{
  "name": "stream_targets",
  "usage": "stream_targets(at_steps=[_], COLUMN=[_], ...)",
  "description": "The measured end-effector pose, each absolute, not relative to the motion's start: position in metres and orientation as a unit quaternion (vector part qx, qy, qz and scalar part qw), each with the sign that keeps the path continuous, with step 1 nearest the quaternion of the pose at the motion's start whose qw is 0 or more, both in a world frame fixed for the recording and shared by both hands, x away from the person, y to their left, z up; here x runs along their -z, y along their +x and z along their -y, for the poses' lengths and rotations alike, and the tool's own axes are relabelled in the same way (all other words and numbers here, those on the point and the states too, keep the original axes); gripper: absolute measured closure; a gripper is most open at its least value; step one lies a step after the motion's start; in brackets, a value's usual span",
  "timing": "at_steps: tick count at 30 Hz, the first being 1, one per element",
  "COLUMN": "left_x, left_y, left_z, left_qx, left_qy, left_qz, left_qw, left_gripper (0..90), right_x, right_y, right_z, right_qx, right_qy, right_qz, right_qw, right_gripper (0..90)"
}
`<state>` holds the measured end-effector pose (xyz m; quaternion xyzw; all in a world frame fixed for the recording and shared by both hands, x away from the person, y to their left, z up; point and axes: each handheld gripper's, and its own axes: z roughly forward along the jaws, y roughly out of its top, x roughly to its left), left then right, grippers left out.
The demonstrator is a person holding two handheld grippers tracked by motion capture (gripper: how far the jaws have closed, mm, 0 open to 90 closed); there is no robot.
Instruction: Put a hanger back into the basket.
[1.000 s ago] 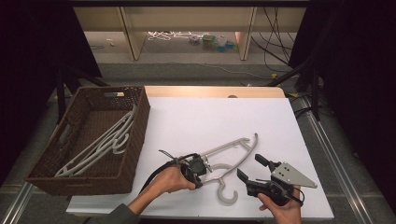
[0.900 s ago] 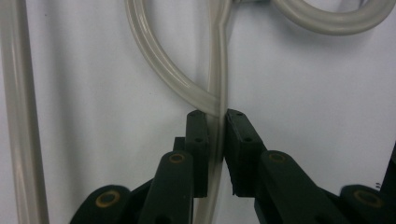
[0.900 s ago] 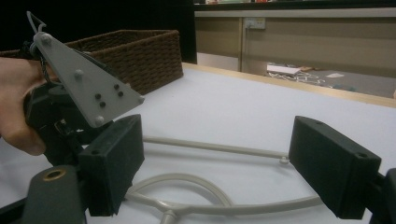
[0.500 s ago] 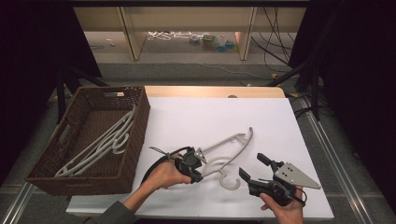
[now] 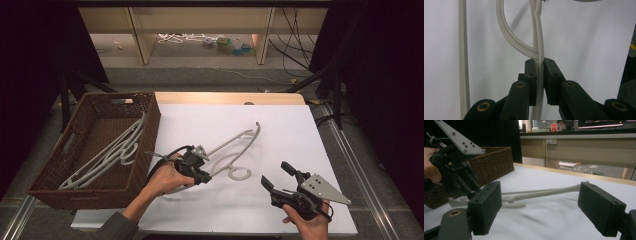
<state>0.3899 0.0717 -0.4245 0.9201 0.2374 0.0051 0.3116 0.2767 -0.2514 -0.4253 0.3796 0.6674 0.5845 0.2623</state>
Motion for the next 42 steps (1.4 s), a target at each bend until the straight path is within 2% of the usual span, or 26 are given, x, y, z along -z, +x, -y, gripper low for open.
stream_targets(at_steps=[11, 18, 31, 42], left_x=[0.402, 0.388, 0.365, 0.319], left_y=[0.393, 0.393, 0.395, 0.396], left_z=[-0.091, -0.102, -0.119, -0.136], left_qx=[-0.002, -0.019, -0.011, -0.011], left_qy=[0.888, 0.866, 0.852, 0.84], left_qz=[-0.263, -0.284, -0.289, -0.279], left_qw=[0.376, 0.411, 0.437, 0.466], left_gripper=[81.8, 81.9, 82.0, 82.0], right_x=[0.428, 0.429, 0.432, 0.431], right_y=[0.279, 0.279, 0.28, 0.279], right_z=[0.25, 0.25, 0.247, 0.247], right_qx=[-0.587, -0.586, -0.575, -0.574], right_qy=[0.382, 0.382, 0.382, 0.382], right_qz=[-0.667, -0.668, -0.679, -0.681], right_qw=[0.254, 0.252, 0.248, 0.248], right_gripper=[19.2, 19.1, 18.7, 18.7])
